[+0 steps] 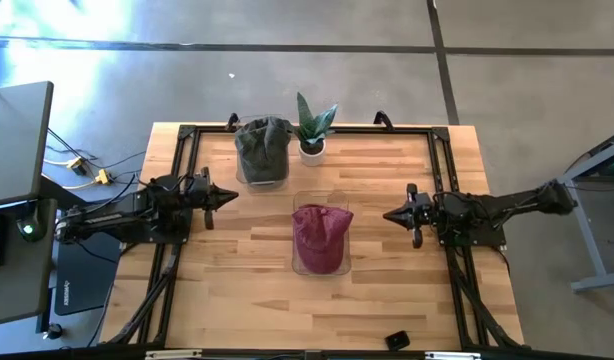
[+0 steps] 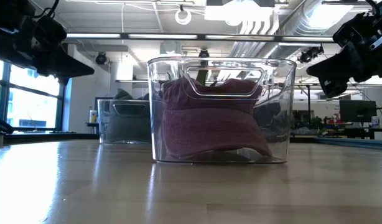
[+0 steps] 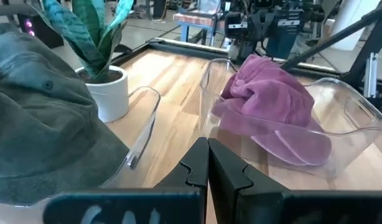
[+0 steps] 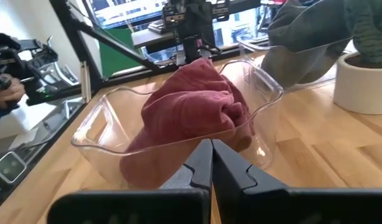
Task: Pick & Place hat
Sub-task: Return to Home Position
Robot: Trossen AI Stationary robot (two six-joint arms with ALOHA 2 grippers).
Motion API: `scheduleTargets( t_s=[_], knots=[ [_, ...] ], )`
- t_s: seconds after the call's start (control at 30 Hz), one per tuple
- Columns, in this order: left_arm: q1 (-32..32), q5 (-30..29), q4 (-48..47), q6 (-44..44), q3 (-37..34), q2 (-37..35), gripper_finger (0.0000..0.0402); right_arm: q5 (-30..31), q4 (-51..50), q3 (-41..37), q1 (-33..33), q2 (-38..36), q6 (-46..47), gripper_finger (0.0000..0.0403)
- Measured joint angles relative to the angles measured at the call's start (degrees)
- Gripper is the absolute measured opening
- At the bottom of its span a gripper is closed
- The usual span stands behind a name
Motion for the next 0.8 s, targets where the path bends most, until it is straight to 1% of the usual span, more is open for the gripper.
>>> scheduleTargets(
  t_s=[0.03, 0.1, 0.23, 0.27, 0.33, 0.43, 0.5, 0.63, 0.73, 0.8],
  knots=[
    [-0.4, -0.6, 0.6, -0.3, -0.2, 0.0, 0.0, 0.6, 0.1, 0.0, 0.3, 0.0, 0.1, 0.0],
    [-2.0, -3.1, 5.1, -1.7, -1.9, 0.0, 0.0, 1.8, 0.5, 0.0, 0.7, 0.0, 0.1, 0.0],
    [-7.3, -5.5, 14.8, -1.6, -4.8, 0.0, 0.0, 3.8, 0.9, 0.0, 1.3, 0.0, 0.1, 0.0],
    [-8.7, -6.6, 15.6, -1.1, -5.3, 0.0, 0.0, 3.8, 1.0, 0.0, 1.4, 0.0, 0.1, 0.0],
    [-11.4, -8.9, 15.9, -0.2, -5.4, 0.0, 0.0, 3.9, 1.0, 0.0, 1.5, 0.0, 0.1, 0.0],
    [-14.0, -9.3, 16.0, 1.4, -5.4, 0.3, 0.0, 3.9, 1.0, 0.0, 1.5, 0.0, 0.0, 0.0],
    [-14.5, -10.4, 16.2, 1.4, -5.4, 0.3, 0.0, 4.0, 1.0, 0.0, 1.5, 0.0, -0.7, 0.0],
    [-14.5, -11.3, 16.4, 1.1, -5.4, 0.9, 0.0, 6.3, 1.4, 0.0, 1.5, -0.1, -2.0, 0.0],
    [-14.5, -10.5, 16.4, 0.4, -5.4, 1.8, 0.0, 3.2, 1.4, 0.0, 1.5, -1.5, -2.5, 0.0],
    [-14.5, -10.5, 16.4, -0.4, -5.4, 2.4, 0.0, 2.5, 2.3, 0.0, 1.5, -3.4, -1.8, 0.0]
  ],
)
